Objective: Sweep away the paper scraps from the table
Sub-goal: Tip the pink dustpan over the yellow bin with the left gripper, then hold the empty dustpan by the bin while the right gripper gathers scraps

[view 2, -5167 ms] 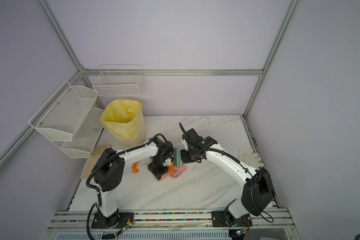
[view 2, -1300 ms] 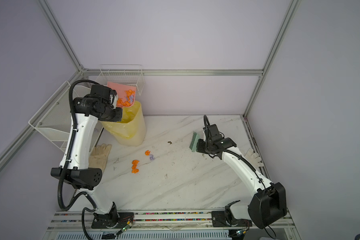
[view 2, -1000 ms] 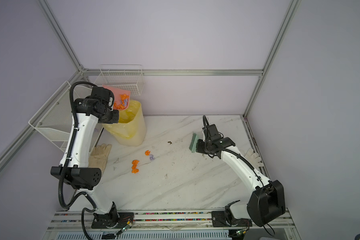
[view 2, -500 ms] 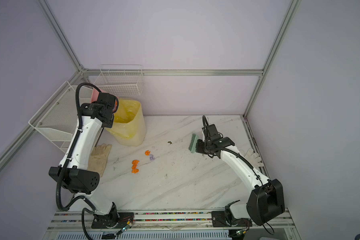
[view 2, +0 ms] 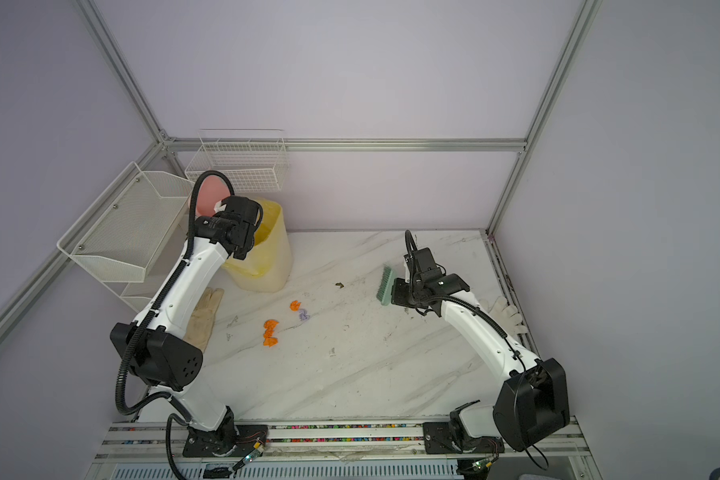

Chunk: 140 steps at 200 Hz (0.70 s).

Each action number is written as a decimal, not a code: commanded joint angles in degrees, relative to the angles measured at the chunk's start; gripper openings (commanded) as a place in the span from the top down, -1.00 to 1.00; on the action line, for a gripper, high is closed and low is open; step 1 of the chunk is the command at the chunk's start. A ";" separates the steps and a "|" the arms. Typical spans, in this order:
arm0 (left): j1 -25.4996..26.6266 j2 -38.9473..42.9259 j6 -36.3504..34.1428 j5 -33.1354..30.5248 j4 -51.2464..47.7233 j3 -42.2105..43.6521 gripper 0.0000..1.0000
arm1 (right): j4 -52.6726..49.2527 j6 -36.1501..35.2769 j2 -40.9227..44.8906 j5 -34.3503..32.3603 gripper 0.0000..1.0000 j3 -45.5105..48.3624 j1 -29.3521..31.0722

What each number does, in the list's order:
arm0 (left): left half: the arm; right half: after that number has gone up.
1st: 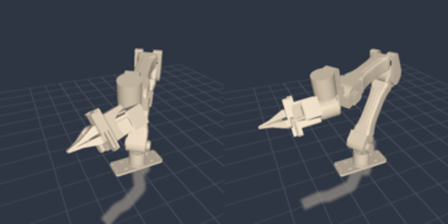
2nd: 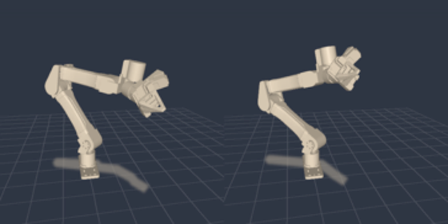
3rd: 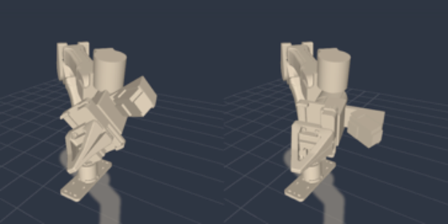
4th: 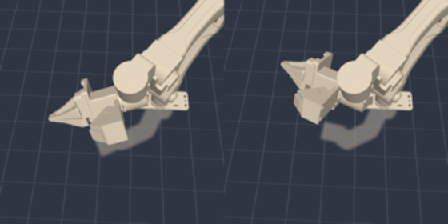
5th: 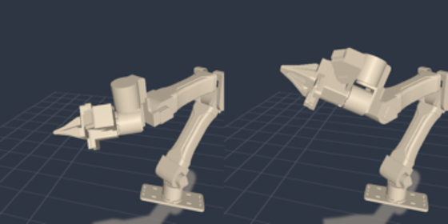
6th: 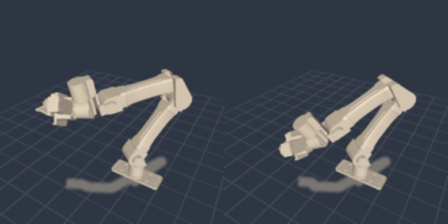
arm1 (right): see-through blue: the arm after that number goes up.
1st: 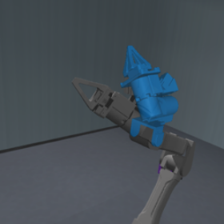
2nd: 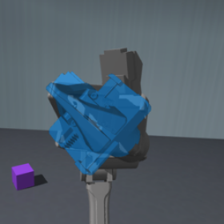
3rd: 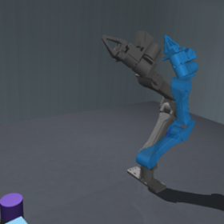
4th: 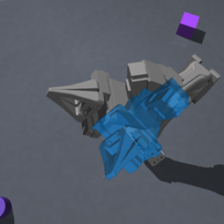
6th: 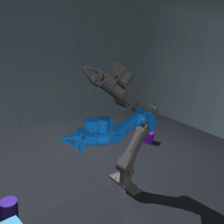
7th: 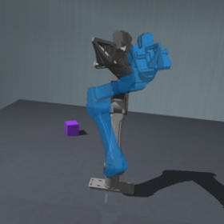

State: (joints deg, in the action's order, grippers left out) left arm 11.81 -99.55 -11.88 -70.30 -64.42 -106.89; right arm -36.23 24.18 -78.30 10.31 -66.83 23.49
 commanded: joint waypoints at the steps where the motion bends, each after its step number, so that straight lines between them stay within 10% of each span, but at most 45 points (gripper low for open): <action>1: 0.73 0.72 -7.96 -8.15 9.73 5.05 1.00 | 0.28 0.34 2.25 -0.02 1.00 -2.42 -0.25; 57: 1.72 4.53 -5.15 -3.27 9.04 5.84 1.00 | 1.90 -0.47 3.14 1.04 1.00 -0.20 -0.22; 140: 1.72 7.24 14.74 34.34 -10.72 -7.58 1.00 | 4.65 -0.59 1.67 6.41 1.00 -1.29 -0.24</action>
State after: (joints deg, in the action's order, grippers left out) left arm 13.39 -96.07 -4.10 -48.25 -70.98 -108.64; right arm -33.91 24.12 -76.42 13.89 -67.11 23.49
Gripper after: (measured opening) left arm 0.049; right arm 0.110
